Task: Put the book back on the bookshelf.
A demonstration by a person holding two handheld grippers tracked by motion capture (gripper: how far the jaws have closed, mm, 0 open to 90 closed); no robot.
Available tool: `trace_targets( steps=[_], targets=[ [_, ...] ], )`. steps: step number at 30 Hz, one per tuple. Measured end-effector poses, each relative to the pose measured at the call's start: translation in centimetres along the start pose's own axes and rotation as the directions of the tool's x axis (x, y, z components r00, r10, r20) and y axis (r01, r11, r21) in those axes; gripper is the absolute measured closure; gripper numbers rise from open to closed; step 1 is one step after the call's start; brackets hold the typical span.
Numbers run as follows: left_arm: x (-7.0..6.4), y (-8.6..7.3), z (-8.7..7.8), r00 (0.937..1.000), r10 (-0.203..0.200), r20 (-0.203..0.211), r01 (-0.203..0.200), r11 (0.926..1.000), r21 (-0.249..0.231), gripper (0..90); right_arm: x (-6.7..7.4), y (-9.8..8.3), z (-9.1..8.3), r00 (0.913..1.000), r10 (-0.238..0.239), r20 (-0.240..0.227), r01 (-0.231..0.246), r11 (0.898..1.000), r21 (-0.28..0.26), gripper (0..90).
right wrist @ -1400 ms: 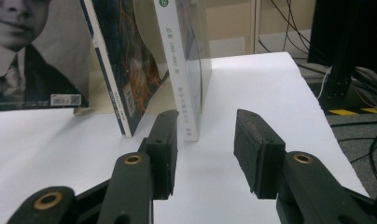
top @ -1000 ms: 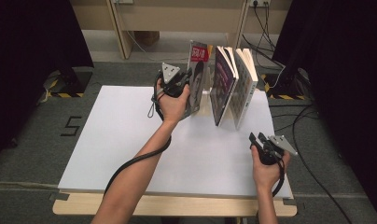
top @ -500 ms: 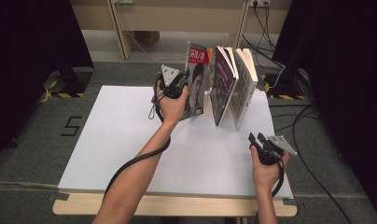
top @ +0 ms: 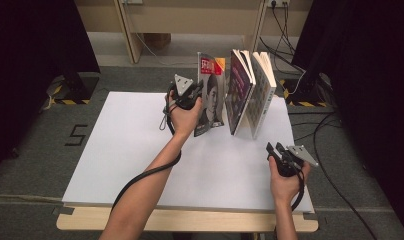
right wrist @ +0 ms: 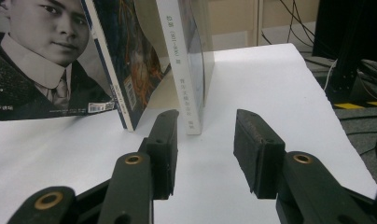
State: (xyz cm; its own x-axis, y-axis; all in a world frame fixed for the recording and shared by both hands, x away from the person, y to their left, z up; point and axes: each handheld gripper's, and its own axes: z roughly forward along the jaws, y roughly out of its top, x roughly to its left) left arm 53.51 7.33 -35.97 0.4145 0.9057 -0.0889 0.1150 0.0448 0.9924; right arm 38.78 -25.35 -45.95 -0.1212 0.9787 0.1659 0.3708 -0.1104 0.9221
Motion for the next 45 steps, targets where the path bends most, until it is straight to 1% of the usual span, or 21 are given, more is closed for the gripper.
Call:
trace_targets(
  steps=[5, 9, 10, 13, 14, 18, 19, 23, 27, 28, 29, 30, 31, 34, 35, 37, 38, 40, 41, 43, 45],
  targets=[
    [0.2, 0.3, 0.2, 0.9998, -0.013, 0.013, 0.013, 0.999, 0.042, 82.2, 0.0, -0.1, 0.1, 1.0, 0.007, -0.001, -0.007, 1.0, 0.003, 60.5],
    [0.5, 0.7, 0.4, 0.9991, -0.038, 0.019, 0.036, 0.9969, 0.07, 80.8, 0.0, -0.1, 0.1, 1.0, 0.001, -0.004, -0.001, 1.0, 0.004, 60.5],
    [0.6, 0.7, 0.5, 0.9987, -0.045, 0.024, 0.043, 0.9959, 0.08, 77.9, 0.0, -0.1, 0.2, 1.0, 0.005, -0.007, -0.005, 1.0, 0.008, 60.5],
    [1.0, 0.9, 1.0, 0.9969, -0.071, 0.033, 0.066, 0.9906, 0.12, 74.8, 0.0, -0.1, 0.2, 0.9999, 0.013, -0.006, -0.013, 1.0, 0.015, 60.4],
    [1.0, 0.9, 1.0, 0.9969, -0.071, 0.033, 0.066, 0.9906, 0.12, 73.8, 0.0, -0.1, 0.2, 0.9999, 0.013, -0.006, -0.013, 1.0, 0.015, 60.4],
    [1.3, 0.9, 1.5, 0.9924, -0.114, 0.046, 0.105, 0.982, 0.157, 72.0, -0.1, -0.2, 0.2, 0.9999, 0.016, -0.003, -0.016, 1.0, 0.016, 60.4],
    [1.4, 0.8, 1.6, 0.9902, -0.129, 0.053, 0.119, 0.9795, 0.162, 71.9, -0.1, -0.2, 0.2, 0.9998, 0.017, -0.003, -0.017, 1.0, 0.016, 60.3],
    [1.5, 0.6, 2.1, 0.9835, -0.171, 0.06, 0.155, 0.9667, 0.203, 69.5, -0.2, -0.2, 0.2, 0.9998, 0.02, -0.001, -0.02, 1.0, 0.024, 60.2],
    [1.6, 0.4, 2.3, 0.982, -0.18, 0.058, 0.164, 0.9627, 0.215, 69.4, -0.3, -0.2, 0.2, 0.9997, 0.024, 0.001, -0.025, 0.999, 0.024, 60.2],
    [1.6, 0.4, 2.3, 0.9801, -0.19, 0.059, 0.173, 0.9602, 0.22, 69.8, -0.4, -0.2, 0.2, 0.9997, 0.023, 0.003, -0.023, 0.999, 0.027, 60.1],
    [1.6, 0.3, 2.5, 0.9767, -0.206, 0.06, 0.187, 0.9543, 0.233, 69.9, -0.4, -0.2, 0.2, 0.9997, 0.024, 0.002, -0.024, 0.999, 0.025, 60.0],
    [1.6, 0.3, 2.5, 0.9767, -0.206, 0.06, 0.187, 0.9543, 0.233, 70.3, -0.4, -0.2, 0.2, 0.9996, 0.027, 0.002, -0.027, 0.999, 0.027, 60.0],
    [1.7, 0.4, 2.6, 0.9741, -0.218, 0.06, 0.197, 0.9496, 0.244, 71.4, -0.4, -0.2, 0.2, 0.9997, 0.026, 0.001, -0.026, 0.999, 0.027, 60.0],
    [1.7, 0.4, 2.7, 0.9741, -0.22, 0.053, 0.2, 0.9459, 0.256, 74.2, -0.4, -0.2, 0.3, 0.9995, 0.031, -0.002, -0.03, 0.999, 0.029, 59.9],
    [1.7, 0.5, 2.7, 0.9729, -0.225, 0.054, 0.203, 0.9423, 0.266, 79.2, -0.4, -0.3, 0.3, 0.9995, 0.032, -0.002, -0.032, 0.999, 0.032, 59.8],
    [1.7, 0.6, 2.8, 0.9693, -0.24, 0.052, 0.215, 0.9304, 0.297, 80.4, -0.4, -0.3, 0.3, 0.9994, 0.034, -0.003, -0.034, 0.999, 0.032, 59.8],
    [1.6, 0.7, 2.8, 0.9681, -0.246, 0.049, 0.219, 0.9262, 0.307, 82.7, -0.4, -0.3, 0.4, 0.9994, 0.035, -0.002, -0.034, 0.999, 0.034, 59.8],
    [1.6, 0.9, 2.8, 0.9608, -0.272, 0.052, 0.241, 0.9141, 0.326, 84.1, -0.5, -0.4, 0.4, 0.9994, 0.035, -0.005, -0.034, 0.999, 0.04, 59.8],
    [1.5, 1.0, 2.8, 0.9587, -0.279, 0.056, 0.245, 0.9096, 0.336, 84.9, -0.4, -0.4, 0.4, 0.999, 0.044, -0.01, -0.043, 0.998, 0.044, 59.8],
    [1.3, 1.2, 2.8, 0.9559, -0.287, 0.063, 0.249, 0.9046, 0.346, 85.7, -0.5, -0.4, 0.4, 0.9988, 0.047, -0.016, -0.047, 0.998, 0.043, 59.7],
    [1.1, 1.4, 2.6, 0.9588, -0.275, 0.073, 0.233, 0.9065, 0.352, 86.1, -0.5, -0.3, 0.4, 0.9986, 0.049, -0.016, -0.049, 0.998, 0.044, 59.7]
  ],
)
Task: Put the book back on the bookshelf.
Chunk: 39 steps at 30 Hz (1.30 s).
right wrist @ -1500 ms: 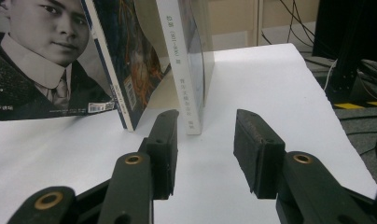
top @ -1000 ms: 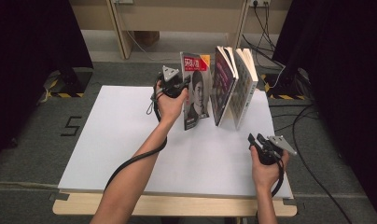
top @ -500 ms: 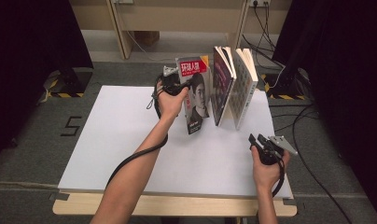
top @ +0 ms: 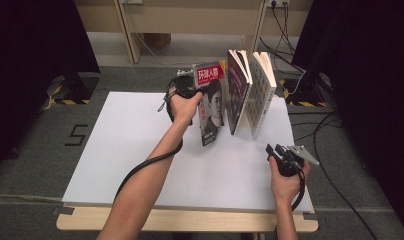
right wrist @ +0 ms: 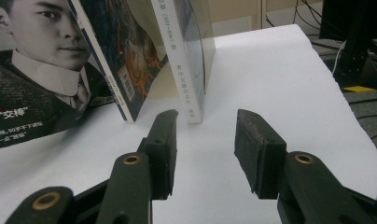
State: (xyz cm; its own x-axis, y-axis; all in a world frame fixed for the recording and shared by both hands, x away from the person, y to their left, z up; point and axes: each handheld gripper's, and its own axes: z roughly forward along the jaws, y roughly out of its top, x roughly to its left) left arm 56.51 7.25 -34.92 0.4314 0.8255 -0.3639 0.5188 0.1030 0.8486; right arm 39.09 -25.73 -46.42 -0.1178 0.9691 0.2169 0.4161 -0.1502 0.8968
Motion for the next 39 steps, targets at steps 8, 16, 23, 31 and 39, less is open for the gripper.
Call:
trace_targets(
  steps=[8, 16, 23, 31, 39],
  targets=[
    [-1.8, 0.8, -1.2, 0.9939, 0.108, -0.021, -0.11, 0.9896, -0.093, 86.4, -0.2, 0.0, -0.1, 1.0, 0.006, 0.003, -0.006, 1.0, -0.002, 59.7],
    [-3.0, 1.9, -2.0, 0.984, 0.166, -0.066, -0.176, 0.9599, -0.218, 86.3, -0.1, 0.0, -0.1, 1.0, 0.008, -0.001, -0.008, 1.0, 0.004, 59.7],
    [-3.0, 1.2, -1.3, 0.9757, 0.189, -0.11, -0.214, 0.9281, -0.304, 86.3, -0.3, 0.0, -0.1, 0.9999, 0.009, 0.006, -0.009, 1.0, -0.005, 59.8],
    [-2.6, -0.7, 0.4, 0.9671, 0.208, -0.146, -0.247, 0.9072, -0.341, 86.1, -0.4, 0.0, -0.2, 1.0, 0.006, 0.006, -0.006, 1.0, -0.005, 59.8],
    [-2.4, -1.8, 0.6, 0.9574, 0.241, -0.159, -0.282, 0.9006, -0.331, 85.5, -0.3, 0.0, -0.1, 1.0, 0.008, 0.004, -0.008, 1.0, 0.0, 59.8]
  ],
)
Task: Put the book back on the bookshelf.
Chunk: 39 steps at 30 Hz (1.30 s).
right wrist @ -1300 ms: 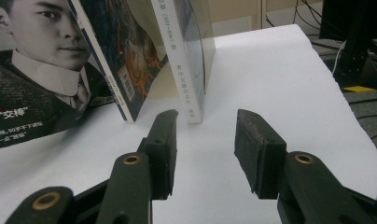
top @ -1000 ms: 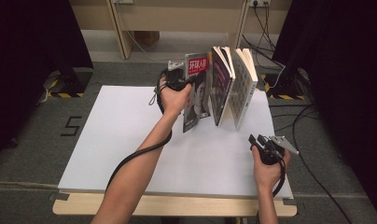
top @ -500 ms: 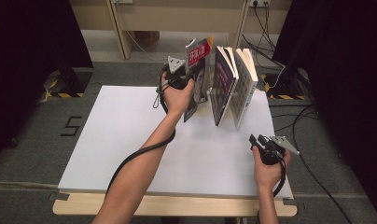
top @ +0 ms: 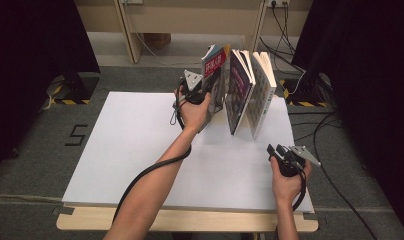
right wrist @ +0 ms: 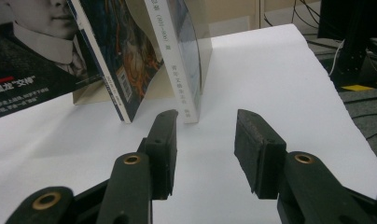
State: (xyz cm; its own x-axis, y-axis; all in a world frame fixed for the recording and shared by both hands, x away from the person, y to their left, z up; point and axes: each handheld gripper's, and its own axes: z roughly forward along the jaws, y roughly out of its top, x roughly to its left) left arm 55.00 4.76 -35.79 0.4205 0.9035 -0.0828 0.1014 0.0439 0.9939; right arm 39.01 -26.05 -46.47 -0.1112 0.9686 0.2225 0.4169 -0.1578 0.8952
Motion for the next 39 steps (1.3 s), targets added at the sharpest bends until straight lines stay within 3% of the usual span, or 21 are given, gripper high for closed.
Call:
trace_targets(
  steps=[4, 6, 12, 26, 31, 39],
  targets=[
    [0.1, -0.3, -0.1, 0.9997, 0.019, 0.018, -0.019, 0.9993, 0.033, 82.9, 0.1, 0.0, 0.1, 1.0, -0.001, -0.002, 0.001, 1.0, 0.002, 59.9],
    [0.3, -0.4, -0.1, 0.999, 0.005, 0.044, -0.006, 0.9989, 0.045, 80.2, 0.1, -0.1, 0.2, 1.0, -0.003, -0.004, 0.003, 1.0, 0.004, 59.8],
    [0.4, -0.3, -0.3, 0.9981, -0.015, 0.059, 0.012, 0.9985, 0.054, 79.6, 0.1, -0.2, 0.2, 1.0, -0.006, -0.005, 0.006, 1.0, 0.01, 59.9],
    [0.4, 0.9, 0.1, 0.9967, -0.048, 0.066, 0.04, 0.9922, 0.118, 68.3, 0.0, -0.1, 0.1, 1.0, 0.0, -0.003, 0.0, 1.0, 0.004, 59.8],
    [0.3, 1.3, 0.6, 0.9967, -0.054, 0.061, 0.044, 0.9868, 0.156, 68.7, -0.1, -0.1, 0.2, 1.0, -0.001, 0.0, 0.001, 1.0, 0.005, 59.8],
    [0.4, 2.3, 0.9, 0.9974, -0.063, 0.034, 0.053, 0.9681, 0.245, 82.6, -0.2, -0.1, 0.1, 1.0, 0.008, -0.001, -0.008, 1.0, 0.007, 59.8]
  ],
)
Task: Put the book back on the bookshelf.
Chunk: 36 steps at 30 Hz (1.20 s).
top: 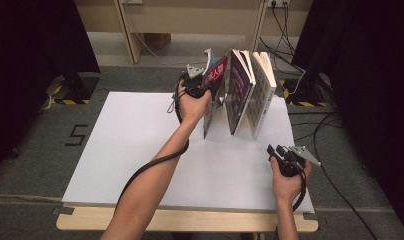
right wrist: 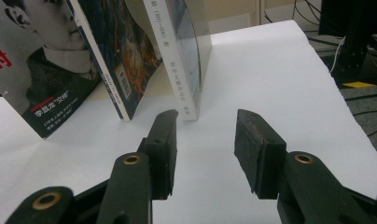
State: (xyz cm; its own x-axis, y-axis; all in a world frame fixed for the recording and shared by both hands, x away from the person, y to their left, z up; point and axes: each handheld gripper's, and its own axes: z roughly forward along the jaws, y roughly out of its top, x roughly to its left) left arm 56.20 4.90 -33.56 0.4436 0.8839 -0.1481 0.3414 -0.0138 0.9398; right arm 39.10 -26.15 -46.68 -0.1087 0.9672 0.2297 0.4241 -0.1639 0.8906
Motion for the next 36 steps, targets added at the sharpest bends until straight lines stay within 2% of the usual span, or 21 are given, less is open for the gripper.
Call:
trace_targets(
  steps=[2, 6, 9, 11, 14, 16, 17, 19, 21, 25, 27, 29, 36],
  targets=[
    [0.0, 0.2, 0.0, 1.0, -0.009, 0.0, 0.009, 0.9999, 0.012, 85.8, 0.1, 0.0, 0.0, 1.0, 0.0, -0.003, 0.0, 1.0, 0.006, 59.8],
    [-0.1, 0.3, -0.3, 1.0, 0.0, -0.001, 0.0, 0.9999, -0.013, 86.2, 0.1, 0.0, 0.0, 1.0, -0.001, -0.003, 0.001, 1.0, 0.003, 59.8],
    [-0.2, 0.5, -0.6, 0.9999, 0.003, -0.016, -0.005, 0.9966, -0.083, 86.3, 0.1, 0.0, 0.0, 1.0, -0.004, -0.004, 0.004, 1.0, 0.005, 59.8],
    [-0.3, 0.5, -0.8, 0.9997, 0.01, -0.021, -0.012, 0.9906, -0.136, 86.3, 0.1, 0.0, 0.0, 1.0, 0.0, -0.003, 0.0, 1.0, 0.004, 59.8],
    [-0.6, 0.3, -0.9, 0.9986, 0.038, -0.037, -0.045, 0.9806, -0.191, 86.3, 0.0, 0.0, 0.0, 1.0, 0.0, -0.001, 0.0, 1.0, 0.004, 59.8],
    [-0.7, -0.1, -0.6, 0.9986, 0.045, -0.03, -0.05, 0.9797, -0.194, 86.2, -0.1, 0.0, 0.0, 1.0, -0.002, -0.002, 0.002, 1.0, 0.004, 59.8],
    [-0.6, -0.8, -0.2, 0.9987, 0.042, -0.03, -0.047, 0.9817, -0.184, 86.1, -0.1, 0.0, 0.0, 1.0, -0.002, -0.002, 0.002, 1.0, 0.005, 59.8],
    [-0.5, -1.2, 0.0, 0.9986, 0.04, -0.033, -0.046, 0.9824, -0.181, 86.0, -0.1, 0.0, 0.0, 1.0, -0.005, -0.002, 0.005, 1.0, 0.001, 59.8],
    [-0.3, -1.7, 0.1, 0.9986, 0.037, -0.038, -0.043, 0.9806, -0.191, 85.8, -0.1, 0.0, 0.0, 1.0, -0.006, -0.001, 0.006, 1.0, -0.001, 59.8],
    [-0.1, -1.6, 0.0, 0.9978, 0.045, -0.049, -0.054, 0.9804, -0.189, 84.4, -0.2, 0.0, -0.1, 1.0, -0.001, 0.003, 0.001, 1.0, -0.002, 59.8],
    [0.1, -1.4, -0.1, 0.9979, 0.038, -0.052, -0.047, 0.9821, -0.182, 78.8, -0.2, 0.0, -0.1, 1.0, 0.001, 0.001, -0.001, 1.0, 0.002, 59.8],
    [0.3, -1.2, -0.2, 0.9988, 0.016, -0.047, -0.024, 0.9864, -0.163, 76.8, -0.2, 0.0, -0.1, 1.0, -0.001, 0.001, 0.001, 1.0, 0.003, 59.8],
    [0.7, -1.1, -0.5, 0.9985, 0.01, -0.053, -0.017, 0.99, -0.14, 69.1, 0.1, 0.0, 0.0, 1.0, -0.006, -0.002, 0.006, 1.0, 0.001, 59.8]
  ],
)
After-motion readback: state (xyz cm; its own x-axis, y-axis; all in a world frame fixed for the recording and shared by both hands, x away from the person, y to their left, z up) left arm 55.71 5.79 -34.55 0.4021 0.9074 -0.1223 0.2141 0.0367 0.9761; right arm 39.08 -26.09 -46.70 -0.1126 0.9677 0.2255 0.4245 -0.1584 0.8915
